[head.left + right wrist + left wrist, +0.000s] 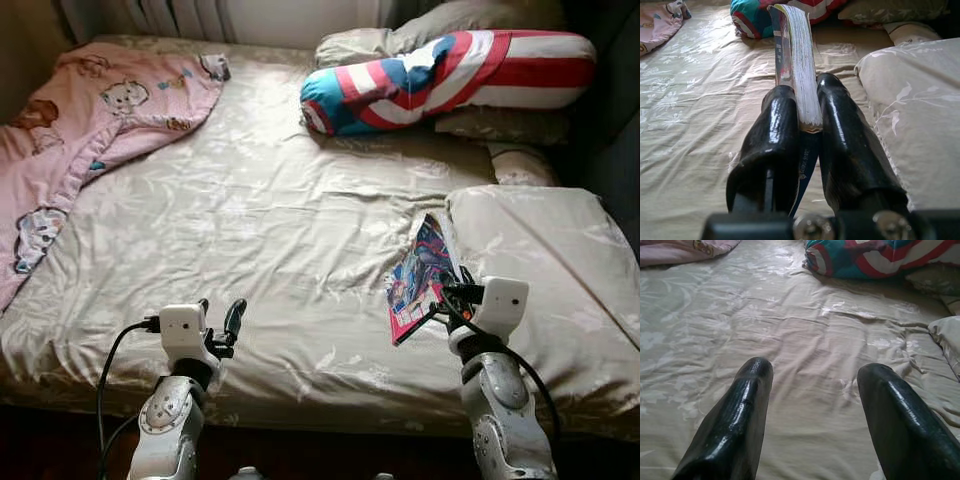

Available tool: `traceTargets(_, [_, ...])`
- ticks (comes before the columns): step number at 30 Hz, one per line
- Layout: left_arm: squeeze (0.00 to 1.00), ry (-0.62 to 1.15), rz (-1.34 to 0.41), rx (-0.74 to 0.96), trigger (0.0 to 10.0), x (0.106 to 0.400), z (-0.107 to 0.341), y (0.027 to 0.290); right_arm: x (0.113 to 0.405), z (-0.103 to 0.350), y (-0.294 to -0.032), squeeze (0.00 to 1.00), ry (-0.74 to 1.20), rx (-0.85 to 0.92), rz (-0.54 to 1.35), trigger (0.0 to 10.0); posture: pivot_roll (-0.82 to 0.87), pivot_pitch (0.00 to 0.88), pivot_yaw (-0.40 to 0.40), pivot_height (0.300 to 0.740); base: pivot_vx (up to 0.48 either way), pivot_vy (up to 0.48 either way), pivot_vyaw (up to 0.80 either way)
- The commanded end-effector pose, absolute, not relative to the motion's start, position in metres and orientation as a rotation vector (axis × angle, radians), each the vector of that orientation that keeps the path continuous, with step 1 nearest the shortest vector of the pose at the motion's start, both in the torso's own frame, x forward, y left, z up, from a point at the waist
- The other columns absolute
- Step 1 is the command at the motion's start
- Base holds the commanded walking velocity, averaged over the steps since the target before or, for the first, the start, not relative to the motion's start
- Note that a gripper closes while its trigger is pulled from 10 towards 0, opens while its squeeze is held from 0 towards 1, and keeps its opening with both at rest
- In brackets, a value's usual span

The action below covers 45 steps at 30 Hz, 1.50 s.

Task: Clean up the room

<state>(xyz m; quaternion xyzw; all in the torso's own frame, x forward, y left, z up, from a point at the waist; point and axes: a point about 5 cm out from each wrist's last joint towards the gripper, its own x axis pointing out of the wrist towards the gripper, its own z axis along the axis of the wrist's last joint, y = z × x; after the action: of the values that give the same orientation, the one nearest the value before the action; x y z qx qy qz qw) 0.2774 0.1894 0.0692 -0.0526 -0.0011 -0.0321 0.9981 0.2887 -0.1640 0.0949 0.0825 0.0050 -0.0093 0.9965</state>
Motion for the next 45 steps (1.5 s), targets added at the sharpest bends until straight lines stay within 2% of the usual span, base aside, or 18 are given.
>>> traceTargets(1, [0.0,0.014,-0.061,-0.11,10.0,0.2743,0.0658,0.1896,0.2883,0.0998,-0.1667,0.0,-0.021,0.17,-0.026,10.0,0.05,0.198,-0.059,0.726,0.251,0.0,0.0])
traceTargets(18, [0.0,0.009,-0.059,-0.104,10.0,0.2744,0.0669,0.1894,0.2884,0.1004,-0.1667,0.0,-0.021,0.169,-0.026,10.0,0.05,0.2,-0.062,0.726,0.282,0.0,0.0])
traceTargets(45, [0.0,-0.01,-0.072,-0.1,10.0,0.2763,0.0711,0.1864,0.2857,0.1014,-0.1605,0.0,-0.047,0.188,-0.015,10.0,0.04,0.186,-0.05,0.726,0.0,0.0,0.0])
